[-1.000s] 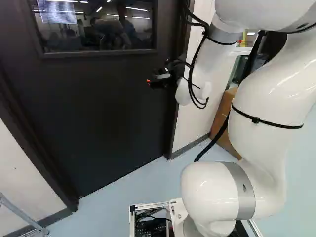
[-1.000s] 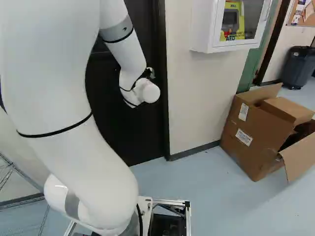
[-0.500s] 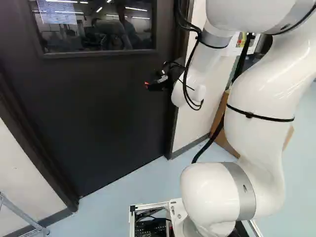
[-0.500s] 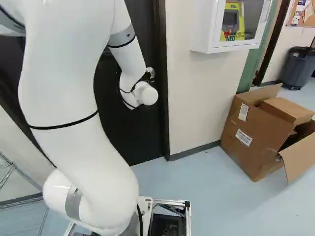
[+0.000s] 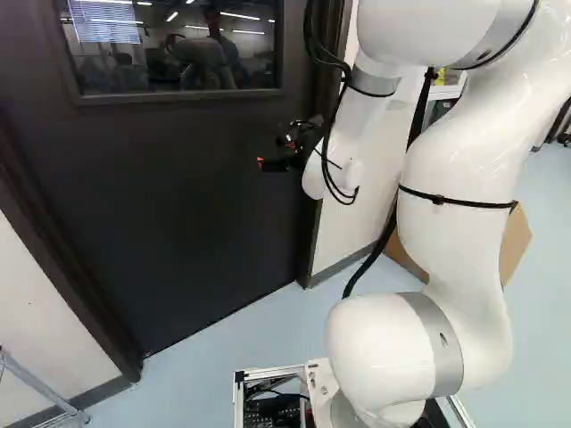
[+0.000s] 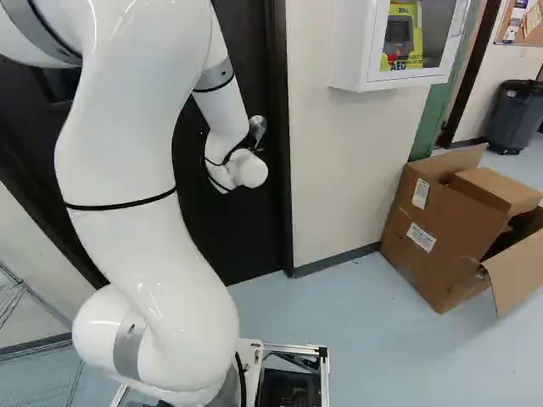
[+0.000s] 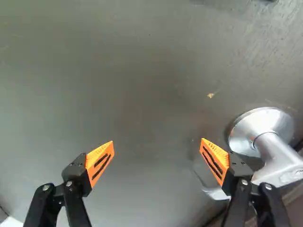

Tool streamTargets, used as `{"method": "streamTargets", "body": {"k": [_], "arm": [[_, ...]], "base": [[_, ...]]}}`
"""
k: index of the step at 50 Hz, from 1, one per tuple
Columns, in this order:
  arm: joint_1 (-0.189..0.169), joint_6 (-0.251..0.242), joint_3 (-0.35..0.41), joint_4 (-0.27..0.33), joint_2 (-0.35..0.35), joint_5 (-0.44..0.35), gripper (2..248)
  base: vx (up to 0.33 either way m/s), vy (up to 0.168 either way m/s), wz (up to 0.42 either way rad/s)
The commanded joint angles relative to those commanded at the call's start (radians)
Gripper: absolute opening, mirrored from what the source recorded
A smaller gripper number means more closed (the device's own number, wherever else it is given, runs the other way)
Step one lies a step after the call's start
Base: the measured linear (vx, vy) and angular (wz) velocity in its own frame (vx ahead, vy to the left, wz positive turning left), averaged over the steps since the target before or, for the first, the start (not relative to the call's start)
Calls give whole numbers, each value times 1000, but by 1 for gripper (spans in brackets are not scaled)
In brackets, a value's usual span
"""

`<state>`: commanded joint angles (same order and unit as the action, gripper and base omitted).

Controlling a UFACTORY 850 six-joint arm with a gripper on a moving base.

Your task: Open the door and move inside

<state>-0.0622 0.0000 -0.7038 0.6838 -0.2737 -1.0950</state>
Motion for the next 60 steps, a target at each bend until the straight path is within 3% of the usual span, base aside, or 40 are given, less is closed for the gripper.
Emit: {"method": "streamTargets", "body": {"k": [60], "arm": [[10, 0, -5, 0, 6, -74, 247]], "base": [[0, 0, 0]]}}
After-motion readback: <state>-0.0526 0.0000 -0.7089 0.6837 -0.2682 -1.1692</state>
